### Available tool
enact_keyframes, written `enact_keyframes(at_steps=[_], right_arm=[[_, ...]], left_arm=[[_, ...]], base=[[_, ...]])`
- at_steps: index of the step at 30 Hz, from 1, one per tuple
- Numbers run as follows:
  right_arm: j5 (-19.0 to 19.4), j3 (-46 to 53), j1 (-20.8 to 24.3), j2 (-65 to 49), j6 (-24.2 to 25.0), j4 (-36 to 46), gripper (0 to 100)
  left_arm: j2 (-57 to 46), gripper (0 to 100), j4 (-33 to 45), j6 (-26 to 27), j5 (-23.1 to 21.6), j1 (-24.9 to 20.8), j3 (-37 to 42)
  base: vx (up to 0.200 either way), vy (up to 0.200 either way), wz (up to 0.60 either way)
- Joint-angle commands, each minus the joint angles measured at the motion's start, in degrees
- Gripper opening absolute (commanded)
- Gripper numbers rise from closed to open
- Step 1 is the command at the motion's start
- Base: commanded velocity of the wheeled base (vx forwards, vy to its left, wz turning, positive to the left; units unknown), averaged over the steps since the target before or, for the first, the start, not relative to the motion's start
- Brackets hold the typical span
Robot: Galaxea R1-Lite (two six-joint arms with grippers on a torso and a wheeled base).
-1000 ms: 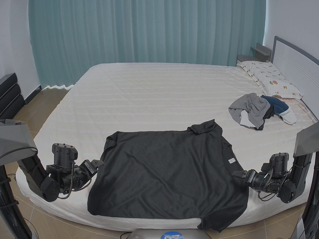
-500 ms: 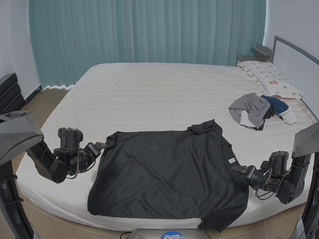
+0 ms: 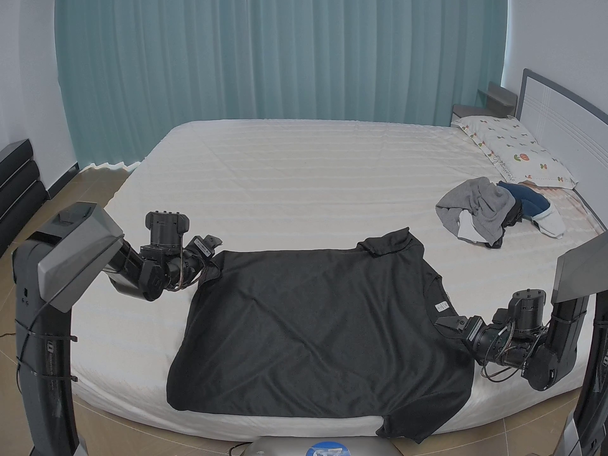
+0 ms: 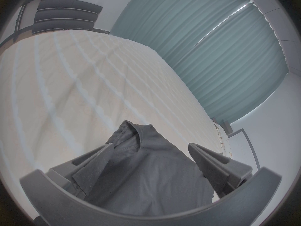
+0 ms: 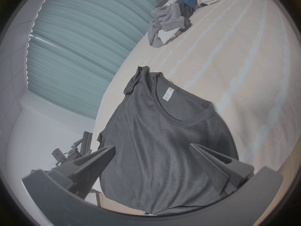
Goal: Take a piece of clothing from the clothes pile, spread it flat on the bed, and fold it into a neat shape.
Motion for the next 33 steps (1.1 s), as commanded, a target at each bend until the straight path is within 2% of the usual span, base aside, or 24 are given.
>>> enact_keyframes(at_steps=[1,17,18,33], right_arm=[[0.0,-0.2,0.5,0.7,0.3,-0.1,100],[0.0,-0.3,0.3,0.7,0.3,-0.1,100],[0.0,-0.3,0.3,0.7,0.3,-0.1,100],[-0.1,-0.4,0.2,1.1,0.3,-0.4,100]], left_arm=[[8.4,100,2.3,-0.1,0.3,-0.9,-8.2],[15.0,100,7.2,-0.2,2.3,-0.8,-23.1],[15.5,0,7.7,-0.2,2.7,-0.8,-24.1],[19.4,0,8.7,-0.2,4.6,4.2,-34.5]], base=[[0.000,0.000,0.00],[0.000,0.000,0.00],[0.000,0.000,0.00],[0.000,0.000,0.00]])
